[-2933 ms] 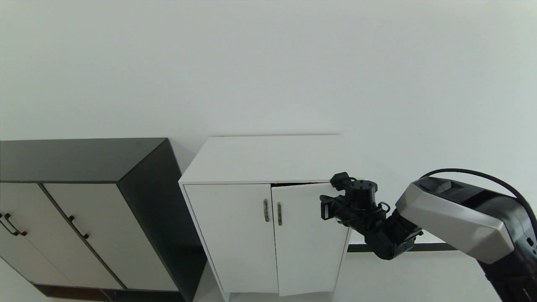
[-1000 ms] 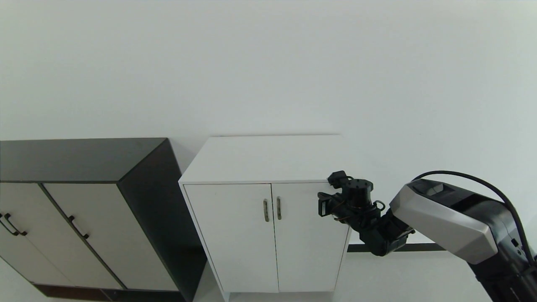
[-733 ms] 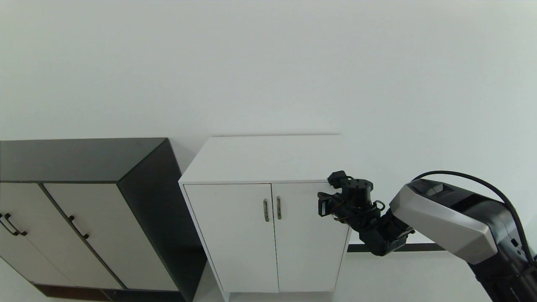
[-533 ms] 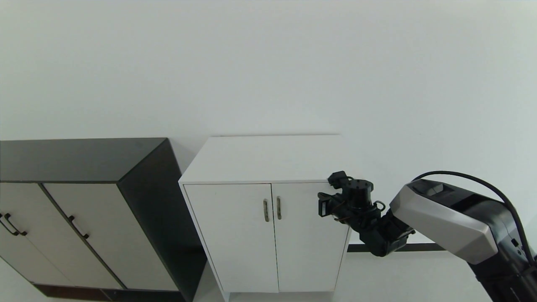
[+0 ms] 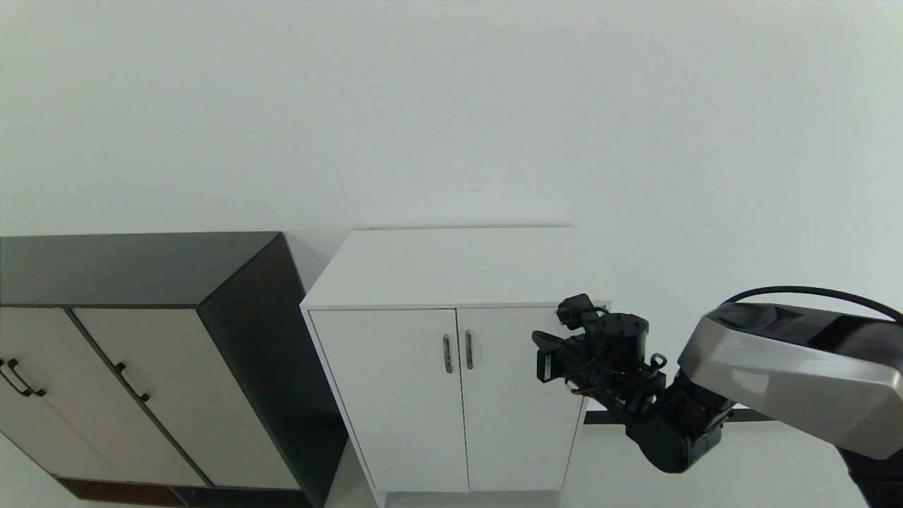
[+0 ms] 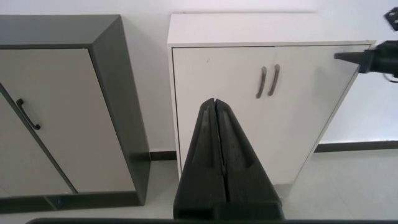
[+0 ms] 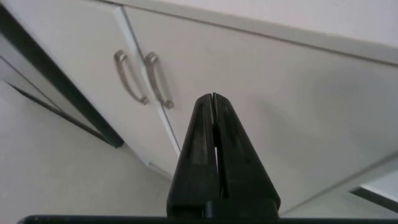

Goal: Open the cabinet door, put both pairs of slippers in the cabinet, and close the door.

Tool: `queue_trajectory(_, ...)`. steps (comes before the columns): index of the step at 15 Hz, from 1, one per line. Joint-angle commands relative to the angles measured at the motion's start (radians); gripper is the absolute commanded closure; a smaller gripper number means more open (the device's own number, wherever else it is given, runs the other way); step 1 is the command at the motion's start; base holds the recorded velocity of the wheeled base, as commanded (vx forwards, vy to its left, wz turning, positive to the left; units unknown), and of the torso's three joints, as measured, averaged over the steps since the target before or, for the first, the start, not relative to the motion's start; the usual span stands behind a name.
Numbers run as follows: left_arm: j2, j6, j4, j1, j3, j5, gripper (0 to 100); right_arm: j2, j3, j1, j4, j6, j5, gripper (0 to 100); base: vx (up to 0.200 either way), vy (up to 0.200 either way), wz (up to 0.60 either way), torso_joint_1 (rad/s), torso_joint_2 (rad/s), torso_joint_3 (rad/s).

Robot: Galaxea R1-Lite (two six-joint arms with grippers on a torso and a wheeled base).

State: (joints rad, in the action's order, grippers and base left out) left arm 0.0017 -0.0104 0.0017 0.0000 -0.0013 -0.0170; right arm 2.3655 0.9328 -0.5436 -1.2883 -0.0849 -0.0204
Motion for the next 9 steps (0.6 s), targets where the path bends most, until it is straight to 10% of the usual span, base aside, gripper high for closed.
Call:
queue_trajectory(1,0.001,0.0,0.0,0.002,0.001,0.0,100,-0.172,-0.227,-0.027,-0.109,0.019,-0.023,100,0.0,0.0,0.0,0.0,0.0,0.0)
queue_trajectory(9,0.001,0.004,0.0,0.0,0.001,0.002,100,-0.575,-0.809,0.042,-0.213,0.126,-0.151,100,0.0,0.0,0.0,0.0,0.0,0.0)
